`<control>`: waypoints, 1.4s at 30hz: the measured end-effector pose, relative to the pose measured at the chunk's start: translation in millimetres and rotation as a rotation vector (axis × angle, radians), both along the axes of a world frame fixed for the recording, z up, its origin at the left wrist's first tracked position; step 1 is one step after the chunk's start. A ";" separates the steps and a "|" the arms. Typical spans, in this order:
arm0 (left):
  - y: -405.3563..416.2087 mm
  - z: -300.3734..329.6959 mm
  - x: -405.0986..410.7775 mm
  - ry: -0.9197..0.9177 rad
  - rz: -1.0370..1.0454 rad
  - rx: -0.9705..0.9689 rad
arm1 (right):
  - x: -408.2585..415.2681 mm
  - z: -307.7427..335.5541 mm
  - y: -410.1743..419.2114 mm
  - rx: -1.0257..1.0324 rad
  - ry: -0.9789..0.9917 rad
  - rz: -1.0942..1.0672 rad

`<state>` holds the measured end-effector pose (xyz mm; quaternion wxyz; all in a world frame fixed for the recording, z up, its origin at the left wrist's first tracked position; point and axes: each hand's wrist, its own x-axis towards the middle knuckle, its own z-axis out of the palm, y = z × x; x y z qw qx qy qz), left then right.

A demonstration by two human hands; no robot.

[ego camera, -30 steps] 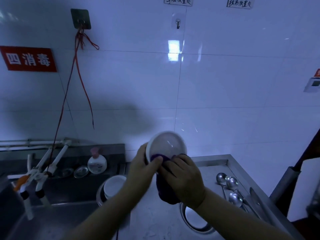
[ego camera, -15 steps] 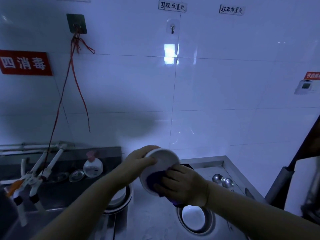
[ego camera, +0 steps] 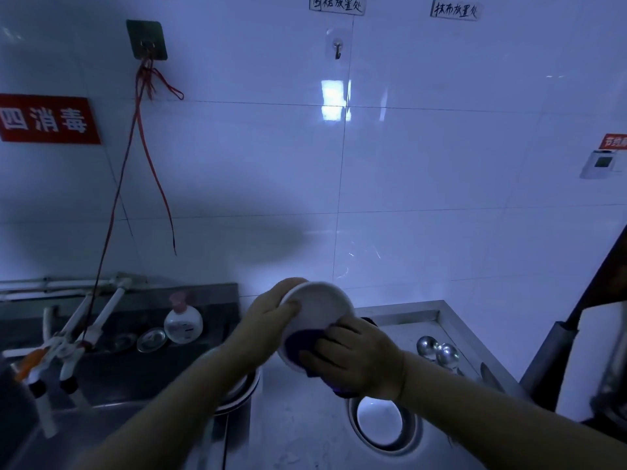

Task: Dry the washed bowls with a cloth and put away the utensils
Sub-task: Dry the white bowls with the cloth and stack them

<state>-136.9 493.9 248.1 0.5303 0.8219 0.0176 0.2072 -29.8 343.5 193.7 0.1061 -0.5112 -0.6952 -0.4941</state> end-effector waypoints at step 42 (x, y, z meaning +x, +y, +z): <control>23.7 -31.5 -4.0 -0.005 0.073 -0.111 | -15.9 17.7 11.6 -0.490 0.161 -0.376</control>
